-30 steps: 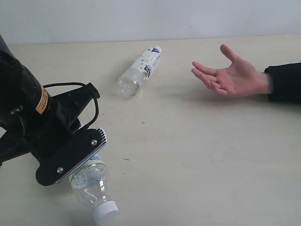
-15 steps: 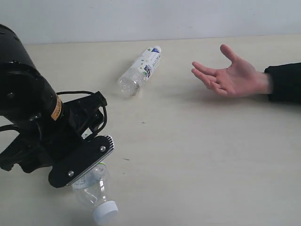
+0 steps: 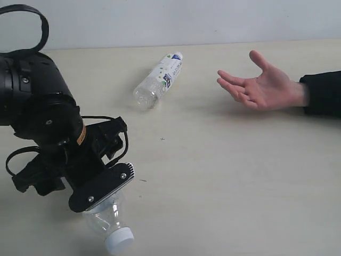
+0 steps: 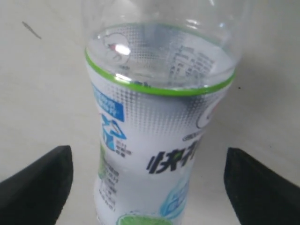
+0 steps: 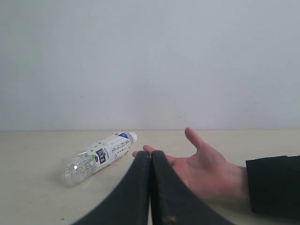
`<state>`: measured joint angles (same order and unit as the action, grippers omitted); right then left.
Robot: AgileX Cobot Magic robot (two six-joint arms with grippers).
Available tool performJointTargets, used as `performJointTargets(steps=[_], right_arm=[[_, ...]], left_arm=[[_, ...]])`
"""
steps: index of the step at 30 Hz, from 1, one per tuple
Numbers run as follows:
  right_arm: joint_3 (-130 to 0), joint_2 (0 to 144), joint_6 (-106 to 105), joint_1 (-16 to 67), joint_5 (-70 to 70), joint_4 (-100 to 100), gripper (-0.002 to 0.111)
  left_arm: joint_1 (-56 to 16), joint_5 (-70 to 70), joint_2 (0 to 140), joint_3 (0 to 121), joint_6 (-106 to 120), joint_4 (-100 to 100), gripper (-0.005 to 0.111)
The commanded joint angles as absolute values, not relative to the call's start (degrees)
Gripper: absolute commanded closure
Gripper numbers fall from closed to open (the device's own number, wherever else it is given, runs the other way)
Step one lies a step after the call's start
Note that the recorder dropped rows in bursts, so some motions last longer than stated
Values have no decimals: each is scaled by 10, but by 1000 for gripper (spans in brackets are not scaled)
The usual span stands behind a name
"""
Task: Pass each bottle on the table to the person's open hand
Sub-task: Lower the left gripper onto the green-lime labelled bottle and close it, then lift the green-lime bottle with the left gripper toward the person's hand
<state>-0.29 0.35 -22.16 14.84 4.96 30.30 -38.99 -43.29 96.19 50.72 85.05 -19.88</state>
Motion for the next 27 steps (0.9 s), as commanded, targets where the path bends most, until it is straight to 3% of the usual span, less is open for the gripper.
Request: performJointTargets(steps=[1,11,15,19,21,27], right_arm=[[0,0,-224,147,47,300,108],[0,0,-224,147,47,300,108],[0,0,-224,147,47,300,108],[0,0,-224,147,47,300,108],[0,0,-224,147,47,300,108],[0,0,-224,147,47,300,108]], left_arm=[[-386,-398,978,505,849,-201,23],[-386,-375,1001,505,849,-201,27],[-386,-368,1004,505,849,-201,46],[-386,-351,1005,505,849,-201,80],[-386,-341,1005,508,847,-201,107],[-388,-347,979,527,703,-199,106]])
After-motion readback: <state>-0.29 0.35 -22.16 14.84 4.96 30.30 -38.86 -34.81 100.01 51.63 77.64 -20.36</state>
